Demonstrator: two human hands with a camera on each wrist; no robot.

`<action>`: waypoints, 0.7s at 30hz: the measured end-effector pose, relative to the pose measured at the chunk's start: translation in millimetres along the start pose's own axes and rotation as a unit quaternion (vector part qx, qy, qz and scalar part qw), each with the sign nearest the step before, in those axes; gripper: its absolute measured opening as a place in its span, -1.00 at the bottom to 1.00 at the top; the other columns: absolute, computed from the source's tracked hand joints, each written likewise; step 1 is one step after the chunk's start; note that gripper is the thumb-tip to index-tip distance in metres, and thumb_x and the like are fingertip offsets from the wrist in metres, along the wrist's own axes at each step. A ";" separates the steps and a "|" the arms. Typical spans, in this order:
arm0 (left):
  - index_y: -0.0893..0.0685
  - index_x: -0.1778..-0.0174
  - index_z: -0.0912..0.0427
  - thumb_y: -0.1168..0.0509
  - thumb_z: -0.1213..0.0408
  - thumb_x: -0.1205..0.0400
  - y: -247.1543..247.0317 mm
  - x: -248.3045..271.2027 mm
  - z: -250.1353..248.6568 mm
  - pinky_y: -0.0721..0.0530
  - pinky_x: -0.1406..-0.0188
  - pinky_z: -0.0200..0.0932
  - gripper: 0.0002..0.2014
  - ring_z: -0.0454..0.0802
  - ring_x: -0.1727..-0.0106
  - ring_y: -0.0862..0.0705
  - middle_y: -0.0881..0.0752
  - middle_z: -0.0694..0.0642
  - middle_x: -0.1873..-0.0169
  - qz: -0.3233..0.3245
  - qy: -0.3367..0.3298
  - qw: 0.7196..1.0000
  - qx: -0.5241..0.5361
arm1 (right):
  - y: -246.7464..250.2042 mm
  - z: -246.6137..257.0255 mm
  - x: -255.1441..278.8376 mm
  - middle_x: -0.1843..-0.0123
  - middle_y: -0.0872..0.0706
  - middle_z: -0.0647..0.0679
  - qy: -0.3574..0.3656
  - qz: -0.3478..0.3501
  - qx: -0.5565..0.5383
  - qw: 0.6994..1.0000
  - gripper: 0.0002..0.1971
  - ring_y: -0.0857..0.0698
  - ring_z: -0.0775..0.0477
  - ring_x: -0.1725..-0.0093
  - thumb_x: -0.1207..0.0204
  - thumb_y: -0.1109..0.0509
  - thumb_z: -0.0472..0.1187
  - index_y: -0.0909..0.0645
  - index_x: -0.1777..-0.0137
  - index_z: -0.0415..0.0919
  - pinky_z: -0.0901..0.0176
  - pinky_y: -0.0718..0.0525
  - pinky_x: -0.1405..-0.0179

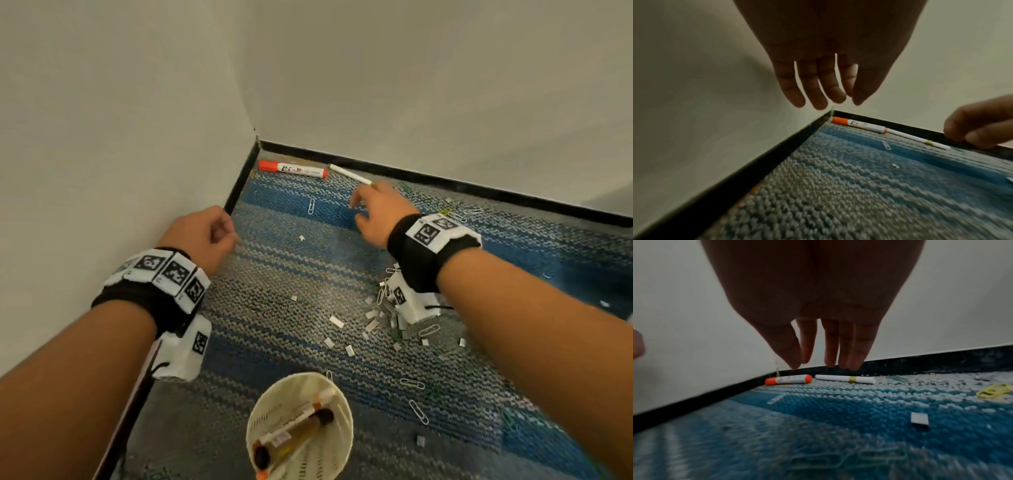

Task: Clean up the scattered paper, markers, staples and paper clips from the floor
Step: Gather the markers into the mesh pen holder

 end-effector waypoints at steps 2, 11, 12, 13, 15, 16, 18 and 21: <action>-0.61 0.12 0.15 -0.36 0.36 -0.49 -11.1 -19.1 5.4 -0.44 0.16 -0.19 -0.90 0.14 0.22 -0.63 -0.65 0.10 0.30 0.010 0.024 1.000 -0.016 | -2.6 -6.5 -22.8 -0.37 -0.42 -0.31 -0.019 0.028 0.062 0.998 -0.59 -0.48 -0.36 -0.35 -0.52 -0.30 -0.22 -0.44 -0.37 -0.17 -0.09 -0.49 -0.35; -0.34 -0.43 0.15 -0.40 0.40 -0.45 -52.0 -84.5 -39.3 -0.41 -0.45 0.07 -0.37 0.27 -0.33 -0.46 -0.35 0.30 -0.36 -0.022 -0.039 0.999 -0.002 | -13.1 -25.0 -46.0 -0.52 -0.32 -0.34 -0.054 0.068 0.206 0.975 0.07 -0.26 -0.40 -0.53 -0.18 -0.61 0.15 -0.06 -0.60 -0.06 -0.35 -0.19 -0.49; -0.37 -0.41 0.17 -0.39 0.40 -0.44 -56.1 -92.1 -43.5 -0.39 -0.47 0.10 -0.39 0.29 -0.37 -0.43 -0.34 0.30 -0.39 -0.025 -0.053 0.998 -0.017 | -12.0 -25.9 -45.8 -0.50 -0.35 -0.32 -0.048 0.063 0.208 0.975 0.04 -0.30 -0.39 -0.50 -0.18 -0.60 0.16 -0.09 -0.58 -0.06 -0.35 -0.19 -0.49; -0.41 -0.37 0.18 -0.39 0.40 -0.44 -60.4 -99.0 -47.8 -0.37 -0.47 0.14 -0.44 0.31 -0.40 -0.39 -0.32 0.30 -0.42 -0.026 -0.064 0.997 -0.039 | -11.8 -26.5 -44.9 -0.48 -0.35 -0.29 -0.046 0.058 0.208 0.975 0.00 -0.32 -0.37 -0.48 -0.19 -0.60 0.16 -0.14 -0.56 -0.05 -0.35 -0.19 -0.48; -0.51 -0.21 0.19 -0.39 0.40 -0.44 -70.2 -110.9 -56.1 -0.35 -0.45 0.21 -0.58 0.36 -0.44 -0.30 -0.25 0.29 -0.49 -0.023 -0.078 0.991 -0.102 | -12.5 -26.7 -42.6 -0.47 -0.35 -0.24 -0.052 0.047 0.200 0.977 -0.14 -0.31 -0.33 -0.47 -0.27 -0.56 0.10 -0.23 -0.52 -0.04 -0.34 -0.19 -0.47; -0.56 -0.13 0.19 -0.39 0.42 -0.44 -75.1 -116.0 -59.0 -0.30 -0.46 0.23 -0.66 0.39 -0.46 -0.24 -0.21 0.30 -0.53 -0.014 -0.088 0.987 -0.137 | -12.5 -25.9 -42.1 -0.47 -0.35 -0.22 -0.054 0.042 0.199 0.978 -0.24 -0.30 -0.32 -0.47 -0.35 -0.52 0.05 -0.27 -0.51 -0.04 -0.33 -0.19 -0.47; -0.64 -0.03 0.20 -0.37 0.43 -0.44 -84.1 -128.0 -61.9 -0.22 -0.48 0.23 -0.75 0.45 -0.49 -0.19 -0.19 0.30 -0.57 0.015 -0.108 0.975 -0.196 | -11.8 -24.8 -42.9 -0.48 -0.36 -0.19 -0.055 0.032 0.204 0.977 -0.44 -0.28 -0.29 -0.49 -0.51 -0.39 -0.06 -0.33 -0.49 -0.06 -0.29 -0.19 -0.46; -0.67 -0.04 0.20 -0.36 0.42 -0.44 -91.3 -140.8 -63.5 -0.35 -0.40 0.27 -0.75 0.47 -0.39 -0.33 -0.38 0.28 -0.49 0.055 -0.124 0.963 -0.233 | -10.9 -24.6 -42.8 -0.48 -0.40 -0.16 -0.051 0.015 0.203 0.978 -0.55 -0.30 -0.25 -0.47 -0.58 -0.30 -0.11 -0.38 -0.46 -0.11 -0.24 -0.23 -0.43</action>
Point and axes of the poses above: each hand's wrist, its own x-axis away from the middle knuckle, its own y-axis out of the back of the hand, z = x × y, the point moved 2 cm from there along -x, towards the middle knuckle
